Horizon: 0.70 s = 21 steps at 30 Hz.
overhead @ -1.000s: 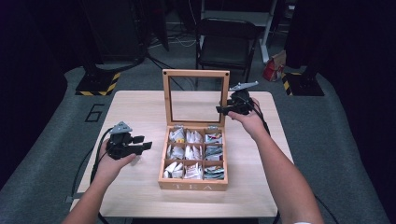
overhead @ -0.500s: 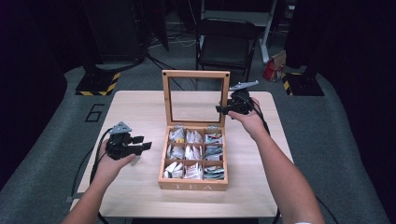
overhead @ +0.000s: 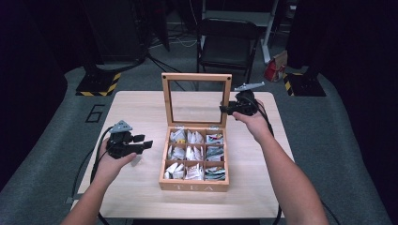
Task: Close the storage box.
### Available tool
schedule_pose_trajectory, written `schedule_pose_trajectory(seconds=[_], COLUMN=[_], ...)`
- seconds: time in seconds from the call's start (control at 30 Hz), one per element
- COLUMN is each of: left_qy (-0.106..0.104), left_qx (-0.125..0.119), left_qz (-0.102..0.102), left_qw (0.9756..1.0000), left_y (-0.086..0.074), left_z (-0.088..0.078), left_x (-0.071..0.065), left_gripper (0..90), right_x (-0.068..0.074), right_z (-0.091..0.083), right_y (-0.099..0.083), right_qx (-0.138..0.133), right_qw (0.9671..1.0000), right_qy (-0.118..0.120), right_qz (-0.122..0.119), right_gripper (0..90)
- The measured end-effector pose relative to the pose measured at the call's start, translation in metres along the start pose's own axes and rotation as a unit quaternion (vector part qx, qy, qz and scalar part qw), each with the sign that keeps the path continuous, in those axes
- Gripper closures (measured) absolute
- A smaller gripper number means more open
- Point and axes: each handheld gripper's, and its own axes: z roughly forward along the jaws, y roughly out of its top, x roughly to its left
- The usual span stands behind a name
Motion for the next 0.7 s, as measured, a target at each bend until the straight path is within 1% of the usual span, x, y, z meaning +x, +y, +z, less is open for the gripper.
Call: schedule_pose_trajectory(seconds=[0.07, 0.13, 0.23, 0.27, 0.33, 0.37, 0.4, 0.43, 0.5, 0.57, 0.6, 0.67, 0.7], left_qy=[-0.003, -0.003, -0.001, -0.002, -0.003, -0.003, -0.003, -0.003, -0.004, -0.005, -0.005, -0.005, -0.005], left_qx=[0.004, 0.002, 0.0, 0.003, 0.002, 0.003, 0.002, 0.001, 0.003, 0.002, 0.003, 0.0, 0.0], left_qz=[0.002, 0.002, 0.002, 0.005, 0.005, 0.005, 0.004, 0.006, 0.008, 0.008, 0.011, 0.01, 0.012], left_qw=[1.0, 1.0, 1.0, 1.0, 1.0, 1.0, 1.0, 1.0, 1.0, 1.0, 0.9999, 0.9999, 0.9999], left_y=[0.001, 0.001, 0.003, 0.004, 0.005, 0.005, 0.006, 0.007, 0.008, 0.01, 0.011, 0.013, 0.014], left_z=[0.0, 0.0, 0.0, -0.001, 0.0, 0.0, 0.0, 0.0, 0.0, 0.001, 0.001, 0.001, 0.001], left_x=[0.0, 0.0, -0.001, -0.001, -0.001, -0.002, -0.002, -0.002, -0.003, -0.004, -0.004, -0.005, -0.005], left_gripper=[50.4, 50.5, 50.5, 50.5, 50.4, 50.5, 50.4, 50.5, 50.5, 50.5, 50.5, 50.5, 50.6], right_x=[0.0, 0.001, 0.001, 0.001, 0.002, 0.001, 0.002, 0.002, 0.004, 0.005, 0.006, 0.006, 0.007], right_z=[-0.001, -0.003, -0.006, -0.007, -0.008, -0.009, -0.01, -0.01, -0.012, -0.014, -0.015, -0.017, -0.018], right_y=[-0.001, -0.002, -0.005, -0.006, -0.007, -0.007, -0.008, -0.008, -0.009, -0.01, -0.01, -0.009, -0.009], right_qx=[-0.001, -0.003, -0.009, -0.012, -0.013, -0.015, -0.014, -0.015, -0.014, -0.013, -0.015, -0.021, -0.026], right_qw=[1.0, 1.0, 0.9999, 0.9999, 0.9998, 0.9998, 0.9998, 0.9998, 0.9998, 0.9998, 0.9997, 0.9995, 0.9992], right_qy=[0.0, -0.002, 0.004, 0.006, 0.01, 0.011, 0.012, 0.013, 0.014, 0.015, 0.018, 0.022, 0.029], right_qz=[-0.001, 0.002, 0.008, 0.005, 0.01, 0.006, 0.009, 0.006, 0.009, 0.007, 0.009, 0.005, 0.01], right_gripper=[55.1, 57.1, 58.7, 59.0, 59.1, 59.2, 59.1, 59.1, 59.1, 59.1, 59.1, 59.4, 59.6])
